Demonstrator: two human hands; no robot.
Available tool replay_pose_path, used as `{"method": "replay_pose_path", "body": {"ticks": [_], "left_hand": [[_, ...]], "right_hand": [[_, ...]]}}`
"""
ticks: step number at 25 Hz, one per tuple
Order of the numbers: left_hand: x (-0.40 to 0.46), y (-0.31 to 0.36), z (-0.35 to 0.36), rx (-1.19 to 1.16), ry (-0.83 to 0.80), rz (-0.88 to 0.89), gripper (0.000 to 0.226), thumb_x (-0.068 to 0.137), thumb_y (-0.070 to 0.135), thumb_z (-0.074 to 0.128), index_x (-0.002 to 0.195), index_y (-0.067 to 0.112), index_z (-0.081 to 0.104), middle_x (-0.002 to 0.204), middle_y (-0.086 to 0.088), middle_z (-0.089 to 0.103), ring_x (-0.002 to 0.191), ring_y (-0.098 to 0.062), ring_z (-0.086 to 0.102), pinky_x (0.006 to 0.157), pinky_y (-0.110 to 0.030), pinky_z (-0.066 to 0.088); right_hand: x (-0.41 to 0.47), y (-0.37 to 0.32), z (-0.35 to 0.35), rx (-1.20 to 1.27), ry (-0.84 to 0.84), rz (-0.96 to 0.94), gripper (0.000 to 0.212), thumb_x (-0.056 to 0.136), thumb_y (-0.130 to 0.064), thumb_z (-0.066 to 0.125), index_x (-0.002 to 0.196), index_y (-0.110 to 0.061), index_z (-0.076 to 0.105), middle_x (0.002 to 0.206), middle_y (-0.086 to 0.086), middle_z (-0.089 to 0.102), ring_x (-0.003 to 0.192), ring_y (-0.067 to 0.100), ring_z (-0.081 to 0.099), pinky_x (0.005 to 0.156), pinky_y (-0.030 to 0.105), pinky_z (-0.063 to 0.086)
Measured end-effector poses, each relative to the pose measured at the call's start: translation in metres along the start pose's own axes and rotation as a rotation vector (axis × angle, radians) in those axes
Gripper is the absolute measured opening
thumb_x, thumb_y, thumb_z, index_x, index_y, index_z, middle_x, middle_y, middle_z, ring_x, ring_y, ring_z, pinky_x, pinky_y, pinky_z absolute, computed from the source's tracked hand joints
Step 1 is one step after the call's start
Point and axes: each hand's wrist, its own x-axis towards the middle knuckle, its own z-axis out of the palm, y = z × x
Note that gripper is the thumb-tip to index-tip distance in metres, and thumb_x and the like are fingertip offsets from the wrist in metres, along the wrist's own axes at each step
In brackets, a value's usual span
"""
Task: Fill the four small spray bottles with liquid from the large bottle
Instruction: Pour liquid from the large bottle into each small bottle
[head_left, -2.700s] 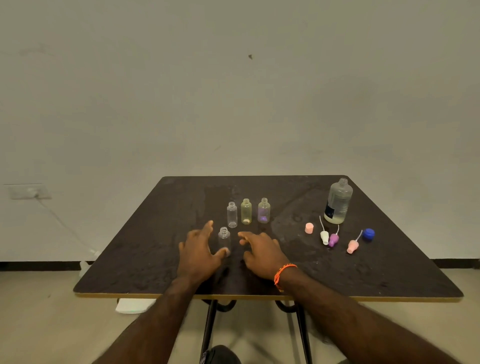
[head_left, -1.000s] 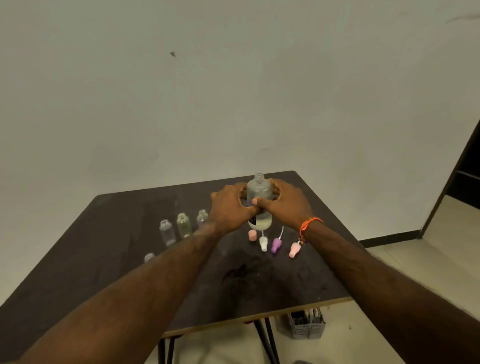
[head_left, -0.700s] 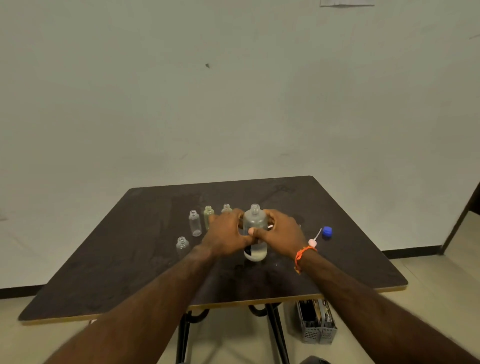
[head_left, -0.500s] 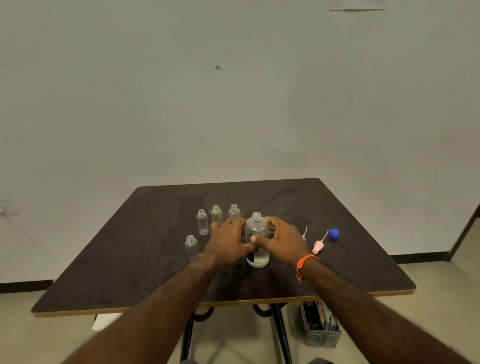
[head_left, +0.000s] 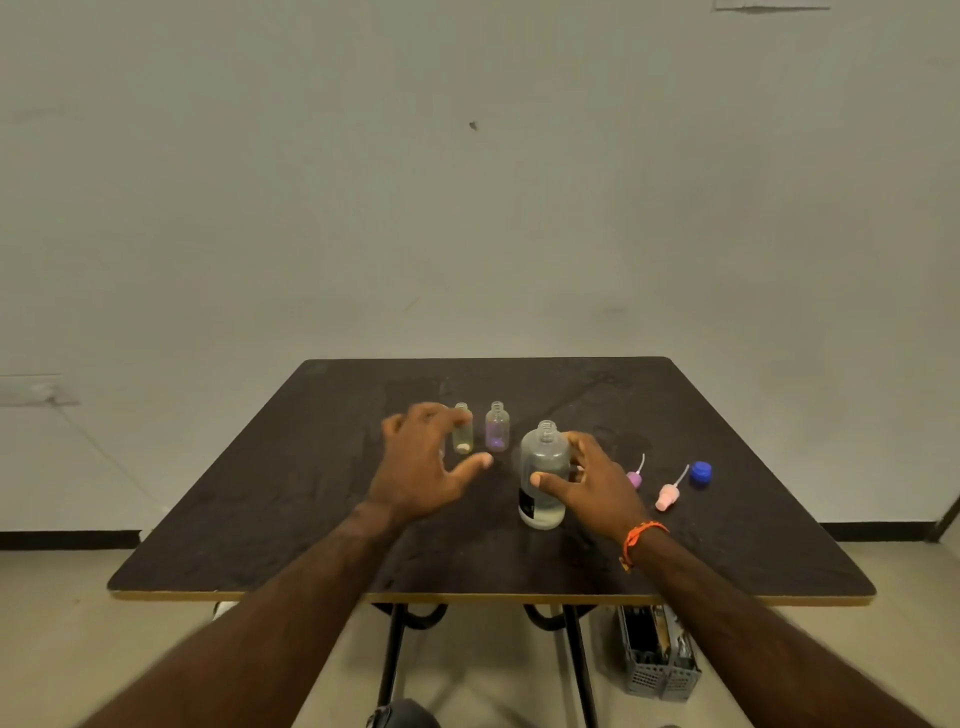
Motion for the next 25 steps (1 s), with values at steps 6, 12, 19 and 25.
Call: {"method": "replay_pose_path", "body": {"ticks": [6,12,19,25], "left_hand": [[-0.045,-0.047,-0.02,-0.052,-0.001,-0.361,0.063,0.077,0.066,0.079,0.129,0.032,0.064,0.125,0.014,0.06,0.126,-0.008,0.048,0.106,-0.041,0.029],[-0.052,-0.05,-0.004,-0.138,-0.083,-0.473,0.04,0.087,0.052,0.077,0.122,0.032,0.072,0.104,0.022,0.071,0.106,-0.001,0.063,0.102,-0.042,0.029],[-0.054,-0.054,-0.002,-0.116,-0.085,-0.437,0.019,0.09,0.05,0.074,0.104,0.037,0.075,0.084,0.03,0.067,0.088,0.015,0.053,0.097,-0.04,0.029],[-0.053,-0.049,-0.003,0.047,-0.152,-0.39,0.027,0.093,0.059,0.065,0.108,0.037,0.068,0.101,0.016,0.065,0.109,-0.01,0.048,0.093,-0.035,0.024]], "right_hand": [[0.008,-0.009,0.021,0.019,-0.038,-0.012,0.066,0.068,-0.052,0.079,0.125,-0.039,0.047,0.122,-0.01,0.063,0.111,0.011,0.061,0.101,0.044,0.051],[0.01,-0.015,0.055,0.063,-0.003,-0.051,0.072,0.071,-0.046,0.085,0.129,-0.036,0.044,0.125,-0.014,0.06,0.113,0.004,0.06,0.1,0.032,0.051],[0.006,-0.025,0.078,0.107,0.098,-0.17,0.071,0.073,-0.031,0.088,0.133,-0.031,0.051,0.127,-0.013,0.062,0.115,0.004,0.06,0.1,0.029,0.052],[0.013,-0.04,0.071,-0.122,0.003,-0.224,0.08,0.071,-0.024,0.084,0.143,-0.034,0.049,0.136,-0.012,0.058,0.12,0.006,0.055,0.102,0.025,0.045]]}}
